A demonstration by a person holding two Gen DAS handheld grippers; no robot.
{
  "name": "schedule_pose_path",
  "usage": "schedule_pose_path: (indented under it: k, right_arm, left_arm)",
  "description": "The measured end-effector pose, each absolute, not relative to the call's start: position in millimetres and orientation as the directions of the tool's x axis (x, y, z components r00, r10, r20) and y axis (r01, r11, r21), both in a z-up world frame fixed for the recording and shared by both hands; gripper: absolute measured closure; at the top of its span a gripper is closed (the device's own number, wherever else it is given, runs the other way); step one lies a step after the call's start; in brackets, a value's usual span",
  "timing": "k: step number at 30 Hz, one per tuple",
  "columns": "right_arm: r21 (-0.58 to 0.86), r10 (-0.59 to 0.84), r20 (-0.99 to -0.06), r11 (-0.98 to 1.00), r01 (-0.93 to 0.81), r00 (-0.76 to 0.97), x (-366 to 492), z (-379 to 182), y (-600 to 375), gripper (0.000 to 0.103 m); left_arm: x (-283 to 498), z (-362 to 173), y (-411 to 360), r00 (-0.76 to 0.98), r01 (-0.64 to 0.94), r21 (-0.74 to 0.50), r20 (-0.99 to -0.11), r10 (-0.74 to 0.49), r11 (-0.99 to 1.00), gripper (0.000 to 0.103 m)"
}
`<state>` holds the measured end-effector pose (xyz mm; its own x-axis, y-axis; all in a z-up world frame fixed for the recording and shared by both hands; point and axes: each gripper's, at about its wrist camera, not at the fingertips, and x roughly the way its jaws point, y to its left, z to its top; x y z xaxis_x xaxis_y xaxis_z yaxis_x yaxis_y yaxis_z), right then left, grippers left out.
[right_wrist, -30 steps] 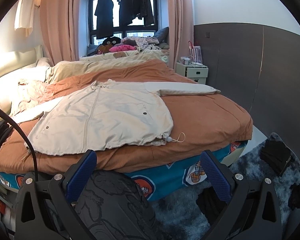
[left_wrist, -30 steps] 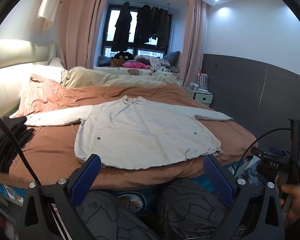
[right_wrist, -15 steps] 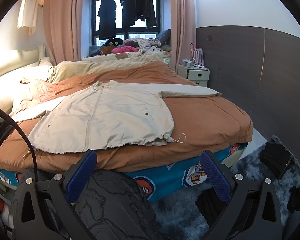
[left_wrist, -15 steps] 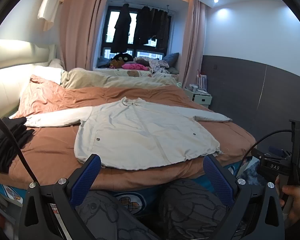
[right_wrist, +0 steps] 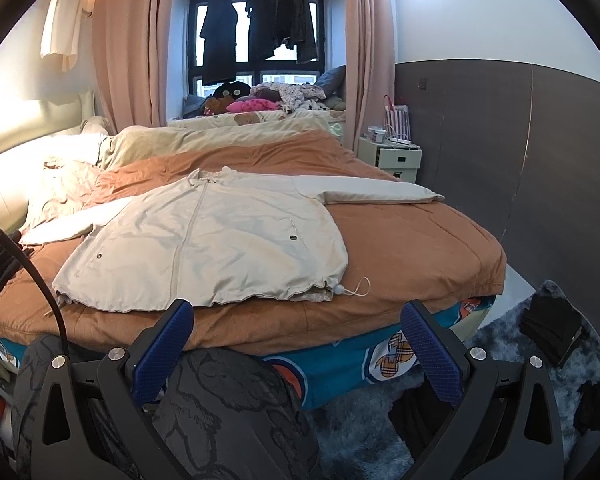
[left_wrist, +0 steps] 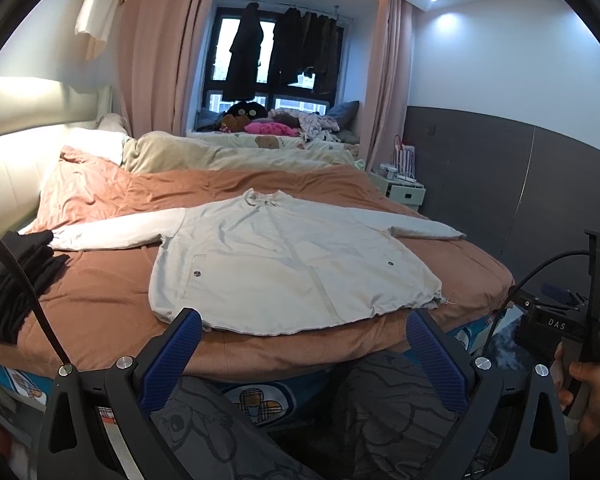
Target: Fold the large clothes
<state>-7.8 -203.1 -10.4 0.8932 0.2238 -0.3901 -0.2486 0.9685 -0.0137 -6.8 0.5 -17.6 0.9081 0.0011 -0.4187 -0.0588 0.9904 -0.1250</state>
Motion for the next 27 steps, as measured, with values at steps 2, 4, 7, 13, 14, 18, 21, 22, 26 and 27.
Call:
schedule_pose_path:
  k: [2,4,7,13,14,18,21,22,26,27]
  right_arm:
    - [-0.009,0.23,-0.389,0.967,-0.253,0.892,-8.5,-11.2,-202.5,0.0]
    - [-0.007,0.237,-0.391,0.966,-0.26,0.889,-10.5,-11.8,-203.4,0.0]
    - [0.011,0.256,-0.398,0.961,-0.275,0.881,-13.0,-10.8,-206.4,0.0]
    - [0.013,0.275,-0.39,0.956,-0.293,0.879,-24.1,-9.3,-210.9,0.0]
    - [0.016,0.28,-0.389,0.955,-0.297,0.878,-26.6,-9.1,-212.7,0.0]
    - [0.022,0.286,-0.384,0.953,-0.301,0.878,-33.4,-7.2,-219.7,0.0]
    - [0.035,0.285,-0.385,0.955,-0.295,0.878,-32.0,-5.1,-223.7,0.0]
    - [0.039,0.282,-0.385,0.956,-0.29,0.879,-30.9,-4.3,-225.1,0.0]
    - [0.045,0.277,-0.384,0.959,-0.281,0.881,-27.3,-1.6,-226.7,0.0]
    - [0.044,0.278,-0.383,0.958,-0.283,0.881,-27.4,-1.2,-224.4,0.0]
  left_arm:
    - [-9.3,-16.9,0.7,0.909,-0.057,-0.122,-0.417,0.001,0.991,0.001]
    - [-12.3,-15.4,1.7,0.91,-0.059,-0.121,-0.415,0.004,0.991,0.001]
    - [-17.0,-13.6,2.6,0.911,-0.064,-0.125,-0.413,0.007,0.99,0.001]
    - [-30.7,-12.7,5.0,0.916,-0.068,-0.148,-0.4,0.003,0.987,0.001]
    - [-32.8,-12.9,4.9,0.916,-0.069,-0.152,-0.402,0.002,0.986,0.001]
    - [-42.3,-10.1,6.1,0.918,-0.072,-0.17,-0.397,-0.002,0.983,0.001]
    - [-45.0,-7.3,6.4,0.918,-0.069,-0.164,-0.398,-0.002,0.984,0.001]
    - [-45.7,-6.8,6.4,0.918,-0.07,-0.162,-0.397,0.0,0.984,0.001]
    - [-45.2,-4.5,10.9,0.92,-0.072,-0.171,-0.392,-0.001,0.983,0.001]
    - [-44.2,-4.3,12.8,0.921,-0.076,-0.173,-0.39,0.002,0.982,0.001]
